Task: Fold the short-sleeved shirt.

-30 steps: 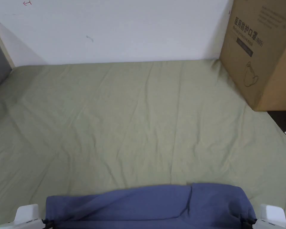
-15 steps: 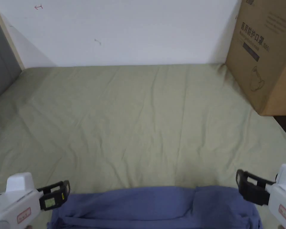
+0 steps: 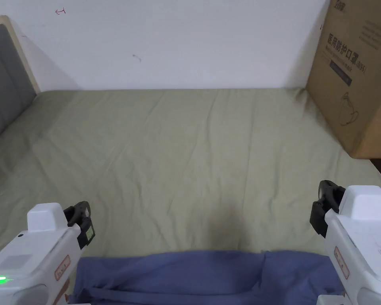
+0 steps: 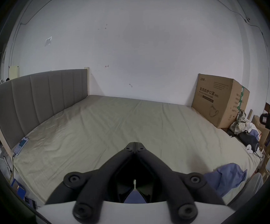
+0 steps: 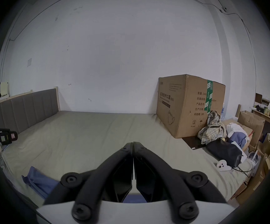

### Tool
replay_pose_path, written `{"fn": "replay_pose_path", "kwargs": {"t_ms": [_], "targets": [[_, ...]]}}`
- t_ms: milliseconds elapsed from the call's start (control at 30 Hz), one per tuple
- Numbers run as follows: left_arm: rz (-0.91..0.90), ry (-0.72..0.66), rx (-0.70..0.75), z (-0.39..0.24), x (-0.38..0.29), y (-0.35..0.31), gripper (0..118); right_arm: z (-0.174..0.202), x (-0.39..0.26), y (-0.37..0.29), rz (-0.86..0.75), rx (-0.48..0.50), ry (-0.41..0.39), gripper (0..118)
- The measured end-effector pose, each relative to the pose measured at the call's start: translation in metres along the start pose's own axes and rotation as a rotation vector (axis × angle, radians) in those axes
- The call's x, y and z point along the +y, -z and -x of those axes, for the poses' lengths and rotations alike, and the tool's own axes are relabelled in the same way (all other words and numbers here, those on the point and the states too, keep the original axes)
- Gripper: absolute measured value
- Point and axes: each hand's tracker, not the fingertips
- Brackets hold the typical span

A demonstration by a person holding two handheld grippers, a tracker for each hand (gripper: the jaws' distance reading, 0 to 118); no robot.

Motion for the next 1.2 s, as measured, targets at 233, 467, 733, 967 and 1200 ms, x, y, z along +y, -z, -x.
{"fn": "replay_pose_path", "kwargs": {"t_ms": [233,467,733,967,1200], "targets": [[0.127,-0.024,-0.074,0.009,-0.004,0.006,0,0.003,-0.001,0.003,0.018,0.024,0.017,0],[0.477,-0.237,-0.241,0.069,-0.022,0.037,0,0.008,-0.002,0.007,0.036,0.041,0.009,0],[0.703,-0.448,-0.336,0.121,-0.064,0.066,27,0.015,-0.008,0.018,0.085,0.062,0.024,0],[0.74,-0.432,-0.255,0.139,-0.099,0.094,87,0.018,-0.012,0.023,0.118,0.069,0.011,0],[0.755,-0.746,-0.544,0.118,-0.109,0.106,52,0.008,-0.016,0.027,0.133,0.052,0.011,0]]}}
